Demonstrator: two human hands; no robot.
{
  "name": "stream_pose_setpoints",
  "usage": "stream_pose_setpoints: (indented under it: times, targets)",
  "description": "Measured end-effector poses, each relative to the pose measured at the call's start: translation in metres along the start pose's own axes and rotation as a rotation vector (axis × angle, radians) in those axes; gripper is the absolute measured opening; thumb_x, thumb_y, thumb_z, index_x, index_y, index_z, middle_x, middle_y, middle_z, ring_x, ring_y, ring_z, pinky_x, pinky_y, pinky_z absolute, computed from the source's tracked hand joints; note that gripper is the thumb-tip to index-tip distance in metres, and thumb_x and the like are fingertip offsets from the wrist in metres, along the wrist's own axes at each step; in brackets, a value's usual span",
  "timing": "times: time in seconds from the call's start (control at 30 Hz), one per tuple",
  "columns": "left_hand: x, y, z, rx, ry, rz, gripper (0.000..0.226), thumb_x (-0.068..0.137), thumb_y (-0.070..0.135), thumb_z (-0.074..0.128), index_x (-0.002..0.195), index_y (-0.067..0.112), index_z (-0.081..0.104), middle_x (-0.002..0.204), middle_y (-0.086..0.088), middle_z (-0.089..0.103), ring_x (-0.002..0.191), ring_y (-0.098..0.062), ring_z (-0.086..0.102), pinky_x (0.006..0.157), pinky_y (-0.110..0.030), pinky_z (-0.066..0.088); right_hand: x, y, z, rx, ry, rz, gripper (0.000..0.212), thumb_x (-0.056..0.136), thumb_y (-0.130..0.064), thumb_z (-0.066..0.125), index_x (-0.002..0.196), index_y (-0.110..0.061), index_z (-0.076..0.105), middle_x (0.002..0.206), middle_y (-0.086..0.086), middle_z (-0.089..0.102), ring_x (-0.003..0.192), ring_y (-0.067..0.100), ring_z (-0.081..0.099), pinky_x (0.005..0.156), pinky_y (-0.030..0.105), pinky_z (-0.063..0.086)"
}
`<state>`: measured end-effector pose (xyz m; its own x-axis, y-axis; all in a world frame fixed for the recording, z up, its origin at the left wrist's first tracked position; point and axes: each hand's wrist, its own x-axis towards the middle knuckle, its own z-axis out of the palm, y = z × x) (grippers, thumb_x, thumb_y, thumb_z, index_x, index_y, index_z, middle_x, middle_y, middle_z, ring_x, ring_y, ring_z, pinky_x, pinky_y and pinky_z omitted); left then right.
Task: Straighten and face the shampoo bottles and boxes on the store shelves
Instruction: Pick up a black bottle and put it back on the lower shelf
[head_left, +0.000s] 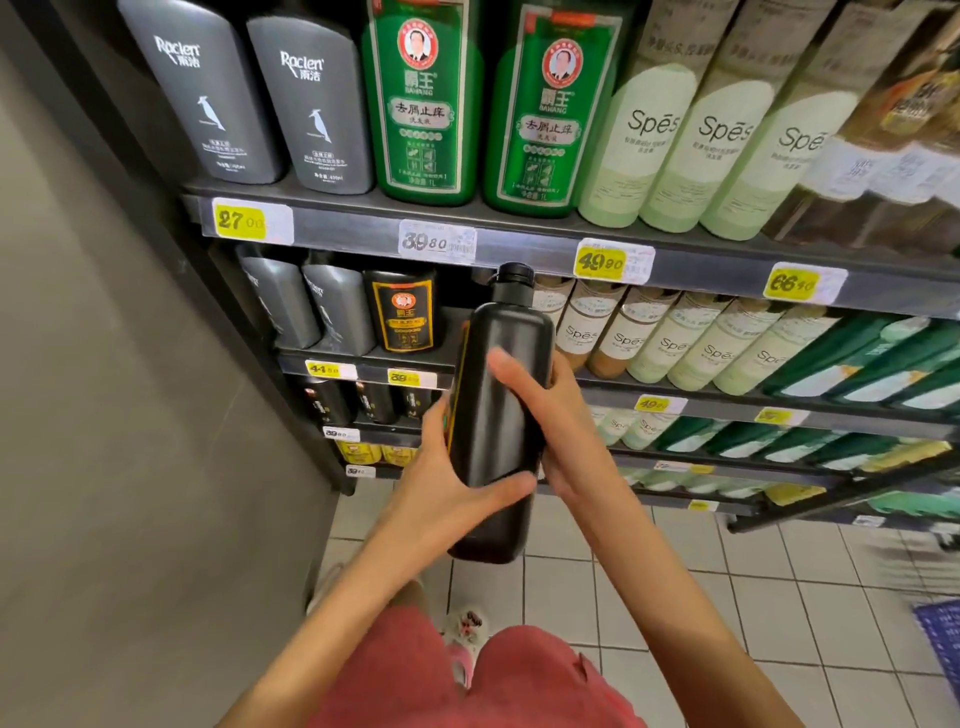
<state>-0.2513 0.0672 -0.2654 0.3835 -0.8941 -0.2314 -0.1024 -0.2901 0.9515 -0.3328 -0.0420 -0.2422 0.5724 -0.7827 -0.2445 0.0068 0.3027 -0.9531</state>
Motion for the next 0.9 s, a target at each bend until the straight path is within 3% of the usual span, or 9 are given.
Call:
stream_pose_setpoints:
  times: [0.17, 0.27, 0.33, 0.43, 0.53, 0.63, 0.73, 0.83, 0.9]
  targets:
    - [-0.002, -0.009, -0.007, -0.486, -0.114, -0.103, 0.088, 0.039, 0.054, 0.085, 0.117, 0.029, 0.053, 0.108, 0.006, 0.07, 0.101, -0.012, 0.066, 0.073, -0.016, 0.052, 0.001, -0.01, -0.033, 0.008, -0.135, 0.098, 0.058, 0.072, -0.073, 0.044, 0.105, -0.03, 0.067, 0.098, -0.009, 0.07, 0.092, 0.005, 0.064, 0.082, 0.032, 0.046]
    - [-0.002, -0.011, -0.016, -0.739, -0.308, -0.229, 0.088, 0.028, 0.054, 0.09, 0.106, 0.02, 0.066, 0.098, -0.003, 0.073, 0.089, -0.016, 0.07, 0.067, -0.024, 0.055, -0.001, -0.004, -0.044, 0.224, -0.202, 0.158, 0.061, 0.071, -0.064, 0.061, 0.115, -0.022, 0.066, 0.115, 0.005, 0.069, 0.11, 0.02, 0.063, 0.09, 0.039, 0.051]
    - [0.001, -0.009, -0.016, -0.792, -0.431, -0.27, 0.073, 0.027, 0.053, 0.091, 0.089, 0.019, 0.076, 0.092, -0.004, 0.074, 0.083, -0.015, 0.071, 0.064, -0.024, 0.056, -0.001, -0.002, -0.047, 0.416, -0.256, 0.226, 0.064, 0.054, -0.055, 0.083, 0.105, -0.016, 0.073, 0.108, 0.009, 0.071, 0.1, 0.022, 0.067, 0.086, 0.036, 0.056]
    - [0.007, -0.004, -0.02, -0.7, -0.463, -0.291, 0.072, 0.035, 0.058, 0.087, 0.094, 0.02, 0.075, 0.098, -0.002, 0.073, 0.09, -0.014, 0.07, 0.071, -0.023, 0.056, -0.002, 0.0, -0.048, 0.482, -0.242, 0.212, 0.052, 0.06, -0.044, 0.084, 0.099, -0.014, 0.073, 0.1, 0.008, 0.073, 0.092, 0.02, 0.07, 0.075, 0.032, 0.057]
    - [0.009, -0.002, -0.021, -0.419, -0.329, -0.189, 0.074, 0.056, 0.063, 0.071, 0.119, 0.026, 0.056, 0.117, 0.005, 0.067, 0.11, -0.011, 0.061, 0.099, -0.035, 0.047, -0.003, 0.0, -0.043, 0.352, -0.119, 0.145, 0.03, 0.074, -0.036, 0.067, 0.094, -0.016, 0.075, 0.096, 0.007, 0.074, 0.088, 0.018, 0.071, 0.071, 0.028, 0.057]
    - [0.001, 0.001, 0.0, 0.091, -0.042, -0.021, 0.093, 0.051, 0.066, 0.064, 0.133, 0.042, 0.03, 0.131, 0.019, 0.051, 0.121, -0.001, 0.047, 0.107, -0.03, 0.035, 0.001, -0.003, -0.03, 0.094, 0.082, 0.07, 0.052, 0.069, -0.021, 0.08, 0.115, -0.007, 0.06, 0.107, 0.013, 0.071, 0.094, 0.022, 0.069, 0.079, 0.033, 0.058]
    - [-0.005, -0.004, 0.025, 0.365, 0.084, -0.06, 0.133, 0.048, 0.063, 0.073, 0.145, 0.035, -0.013, 0.149, 0.004, 0.019, 0.138, -0.015, 0.022, 0.108, -0.034, 0.025, 0.005, -0.001, -0.019, 0.044, 0.211, 0.123, 0.072, 0.066, -0.016, 0.084, 0.126, -0.004, 0.047, 0.114, 0.014, 0.065, 0.097, 0.024, 0.067, 0.072, 0.031, 0.058]
    - [0.002, -0.009, 0.026, 0.392, 0.145, -0.031, 0.126, 0.054, 0.053, 0.078, 0.145, 0.034, -0.006, 0.144, 0.0, 0.027, 0.133, -0.019, 0.03, 0.106, -0.037, 0.029, 0.005, -0.002, -0.014, 0.021, 0.272, 0.151, 0.074, 0.065, -0.022, 0.085, 0.125, -0.004, 0.046, 0.113, 0.012, 0.064, 0.099, 0.022, 0.065, 0.081, 0.037, 0.056]
    - [0.006, -0.008, 0.016, 0.171, 0.069, -0.053, 0.114, 0.049, 0.049, 0.078, 0.141, 0.034, 0.014, 0.136, 0.004, 0.043, 0.124, -0.015, 0.044, 0.105, -0.037, 0.037, 0.003, -0.002, -0.019, 0.01, 0.252, 0.136, 0.065, 0.067, -0.03, 0.082, 0.117, -0.006, 0.049, 0.107, 0.006, 0.065, 0.094, 0.013, 0.065, 0.073, 0.03, 0.053]
